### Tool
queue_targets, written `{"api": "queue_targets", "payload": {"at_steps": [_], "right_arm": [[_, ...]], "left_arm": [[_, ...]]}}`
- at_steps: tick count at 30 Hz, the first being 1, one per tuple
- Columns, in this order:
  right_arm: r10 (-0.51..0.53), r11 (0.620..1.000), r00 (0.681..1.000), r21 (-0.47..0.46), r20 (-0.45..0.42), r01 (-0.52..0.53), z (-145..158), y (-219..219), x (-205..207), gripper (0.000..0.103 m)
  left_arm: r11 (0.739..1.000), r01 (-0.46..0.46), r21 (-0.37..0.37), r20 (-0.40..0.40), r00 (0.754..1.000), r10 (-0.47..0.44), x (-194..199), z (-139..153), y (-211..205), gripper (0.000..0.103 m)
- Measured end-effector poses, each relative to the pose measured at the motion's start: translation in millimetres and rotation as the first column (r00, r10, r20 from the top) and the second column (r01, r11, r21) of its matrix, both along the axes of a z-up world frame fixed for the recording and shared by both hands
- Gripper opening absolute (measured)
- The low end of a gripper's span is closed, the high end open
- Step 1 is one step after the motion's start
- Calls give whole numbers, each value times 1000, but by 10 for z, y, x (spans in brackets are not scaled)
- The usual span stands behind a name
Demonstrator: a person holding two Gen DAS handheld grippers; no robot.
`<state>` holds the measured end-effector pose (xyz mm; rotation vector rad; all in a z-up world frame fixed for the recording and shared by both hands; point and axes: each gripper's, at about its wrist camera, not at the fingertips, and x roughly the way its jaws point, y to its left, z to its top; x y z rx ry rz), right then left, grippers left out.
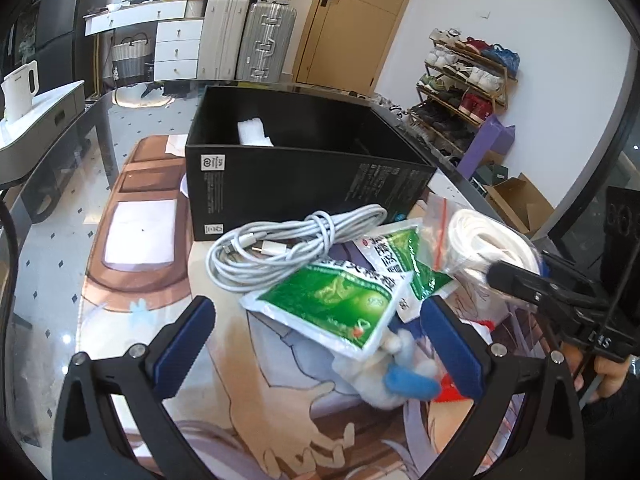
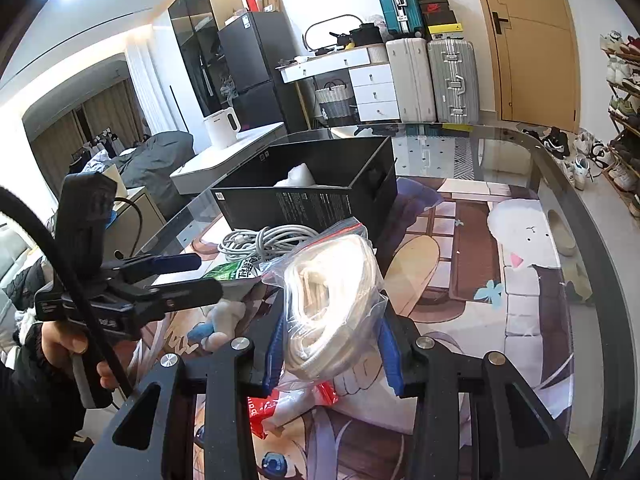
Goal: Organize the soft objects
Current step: 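Grasp the bagged white strap with the right gripper and lift it, then grasp the white printed packet with the left gripper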
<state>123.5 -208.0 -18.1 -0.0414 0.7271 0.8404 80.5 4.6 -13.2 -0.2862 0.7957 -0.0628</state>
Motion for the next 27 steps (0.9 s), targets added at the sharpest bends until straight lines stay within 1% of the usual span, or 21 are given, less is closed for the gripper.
{"api": "queue_targets", "payload": {"at_steps": [3, 8, 11, 14, 15, 16, 18, 21, 22, 23, 27], "right_arm": [[3, 1000, 1000, 0, 3, -3, 4, 9, -9, 40], [2, 1000, 1000, 2, 5, -2, 5, 17, -14, 40], [-5, 1000, 1000, -2, 3, 5, -6, 5, 0, 40], [-8, 1000, 1000, -1, 5, 8, 1, -12, 1, 40], [-8, 1000, 1000, 2, 4, 8, 3, -18, 3, 40], [-10, 1000, 1000, 2, 5, 10, 4, -21, 4, 40], [-12, 1000, 1000, 5, 2, 12, 3, -39, 5, 40], [-13, 1000, 1000, 5, 2, 13, 4, -42, 5, 40], [-13, 1000, 1000, 5, 2, 13, 5, -41, 3, 40], [-13, 1000, 1000, 5, 2, 13, 6, -38, 7, 40], [-10, 1000, 1000, 5, 4, 10, 14, -30, -2, 40]], "left_arm": [[1000, -4, -13, -25, 1000, 3, 78, -28, -11, 103], [1000, -10, -14, -58, 998, 9, 184, -93, -27, 103], [1000, -15, -23, -56, 998, 13, 208, -92, -30, 103], [1000, -13, -8, -58, 998, 13, 226, -96, -73, 101], [1000, -9, -5, -57, 998, 8, 230, -95, -91, 99], [1000, -2, -4, -54, 999, 2, 232, -91, -111, 94], [1000, 6, 7, -53, 999, -5, 230, -92, -125, 91], [999, 30, 21, -48, 998, -29, 209, -84, -153, 75], [999, 34, 29, -46, 998, -33, 195, -83, -156, 65], [999, 40, 33, -46, 998, -39, 192, -80, -166, 61], [998, 45, 33, -47, 998, -44, 164, -81, -118, 61]]}}
